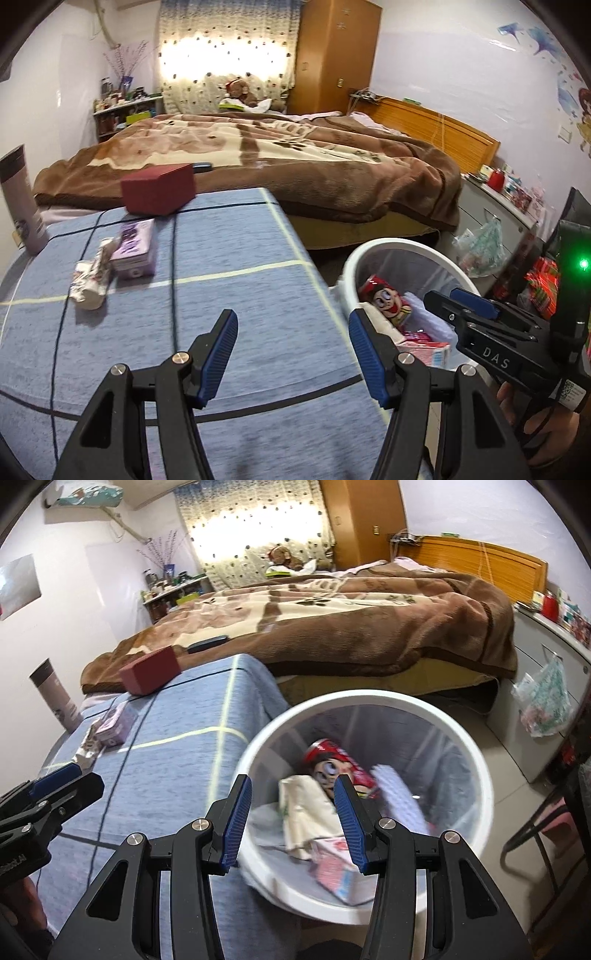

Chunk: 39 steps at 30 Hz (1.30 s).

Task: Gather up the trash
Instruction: 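Move both tools back to the table toward the paper cup and juice box, then grasp the patterned paper cup with the left tool while the right tool grasps the purple juice box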

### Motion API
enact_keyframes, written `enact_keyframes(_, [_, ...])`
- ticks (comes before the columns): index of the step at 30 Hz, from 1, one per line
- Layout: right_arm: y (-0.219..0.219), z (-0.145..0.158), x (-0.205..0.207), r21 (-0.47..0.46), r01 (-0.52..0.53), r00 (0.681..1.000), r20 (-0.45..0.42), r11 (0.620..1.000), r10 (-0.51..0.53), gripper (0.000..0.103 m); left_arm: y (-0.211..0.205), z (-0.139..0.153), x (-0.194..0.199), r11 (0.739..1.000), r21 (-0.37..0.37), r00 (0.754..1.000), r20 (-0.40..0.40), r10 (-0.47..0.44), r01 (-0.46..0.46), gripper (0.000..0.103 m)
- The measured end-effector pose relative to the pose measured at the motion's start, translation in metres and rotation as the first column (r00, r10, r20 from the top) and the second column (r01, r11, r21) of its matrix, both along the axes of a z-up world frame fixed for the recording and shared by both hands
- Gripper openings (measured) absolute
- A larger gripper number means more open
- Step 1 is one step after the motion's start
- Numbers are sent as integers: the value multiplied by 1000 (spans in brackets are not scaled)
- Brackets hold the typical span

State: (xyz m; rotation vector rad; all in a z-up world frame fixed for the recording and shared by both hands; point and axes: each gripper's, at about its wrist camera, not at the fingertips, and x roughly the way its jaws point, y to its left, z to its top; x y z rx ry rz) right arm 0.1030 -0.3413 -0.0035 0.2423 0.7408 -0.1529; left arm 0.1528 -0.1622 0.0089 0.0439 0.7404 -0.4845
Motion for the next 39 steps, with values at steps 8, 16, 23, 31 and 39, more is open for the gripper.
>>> enact_keyframes(8, [32,3,18,-11,-76,997,1,997,76,48,52,1,10,996,-2,995,6,95,-95,65])
enact_keyframes(16, [69,6,35,-26,-152,988,2,988,152,48,108,-4,26,977,-1,977,-4,212,-212,65])
enact_keyframes(23, [91,4,55,-20,-198,980,-11,980,198,48,137,-16,39,964,-10,964,-36,263,-264,66])
enact_keyframes(31, [114,3,81,-44,-244,970,-31,969,242,48,153,-28,68,957,-18,955,-81,287,-289,69])
enact_keyframes(39, [130,0,119,-13,-278,960,-50,961,277,48,157,-42,105,957,4,950,-119,290,-292,70])
